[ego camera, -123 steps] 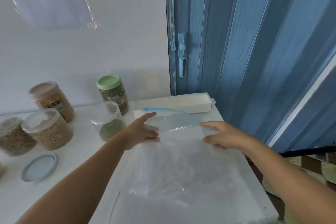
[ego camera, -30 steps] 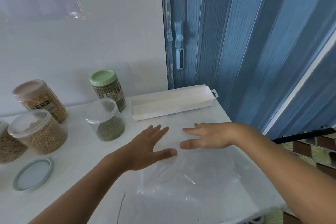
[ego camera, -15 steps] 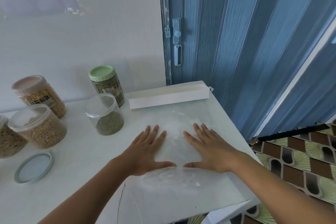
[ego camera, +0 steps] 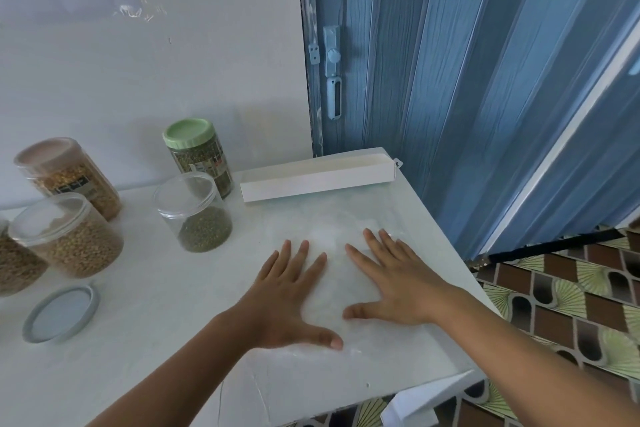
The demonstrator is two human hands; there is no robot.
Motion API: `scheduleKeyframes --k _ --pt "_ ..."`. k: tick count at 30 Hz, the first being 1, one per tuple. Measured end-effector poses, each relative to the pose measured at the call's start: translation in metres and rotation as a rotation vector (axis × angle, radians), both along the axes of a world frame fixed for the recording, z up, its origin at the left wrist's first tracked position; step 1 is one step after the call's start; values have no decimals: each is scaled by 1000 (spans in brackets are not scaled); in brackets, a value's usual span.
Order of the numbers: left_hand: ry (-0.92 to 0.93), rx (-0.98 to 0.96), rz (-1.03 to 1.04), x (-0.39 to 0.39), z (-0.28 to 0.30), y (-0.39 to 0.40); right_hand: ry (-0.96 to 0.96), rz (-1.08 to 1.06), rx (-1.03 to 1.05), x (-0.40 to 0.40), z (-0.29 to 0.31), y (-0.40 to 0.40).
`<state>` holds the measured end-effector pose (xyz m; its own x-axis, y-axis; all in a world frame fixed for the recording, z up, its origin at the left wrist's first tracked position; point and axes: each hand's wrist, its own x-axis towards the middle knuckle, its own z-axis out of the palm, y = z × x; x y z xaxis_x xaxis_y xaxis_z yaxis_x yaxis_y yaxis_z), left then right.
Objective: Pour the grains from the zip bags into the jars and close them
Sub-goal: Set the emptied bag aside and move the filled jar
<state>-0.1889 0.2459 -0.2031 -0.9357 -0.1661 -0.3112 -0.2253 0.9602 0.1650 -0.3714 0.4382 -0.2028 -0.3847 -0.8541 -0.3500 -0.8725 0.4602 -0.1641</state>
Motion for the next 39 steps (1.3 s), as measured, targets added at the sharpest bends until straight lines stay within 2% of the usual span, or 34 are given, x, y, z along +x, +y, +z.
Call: scheduleKeyframes --k 9,18,39 --pt "31 -57 4 0 -5 3 46 -3 -73 2 -7 4" --pt "43 -33 9 0 -7 3 84 -17 -78 4 -8 4" --pt "65 -13 6 -2 -11 -2 53 -46 -75 7 -10 6"
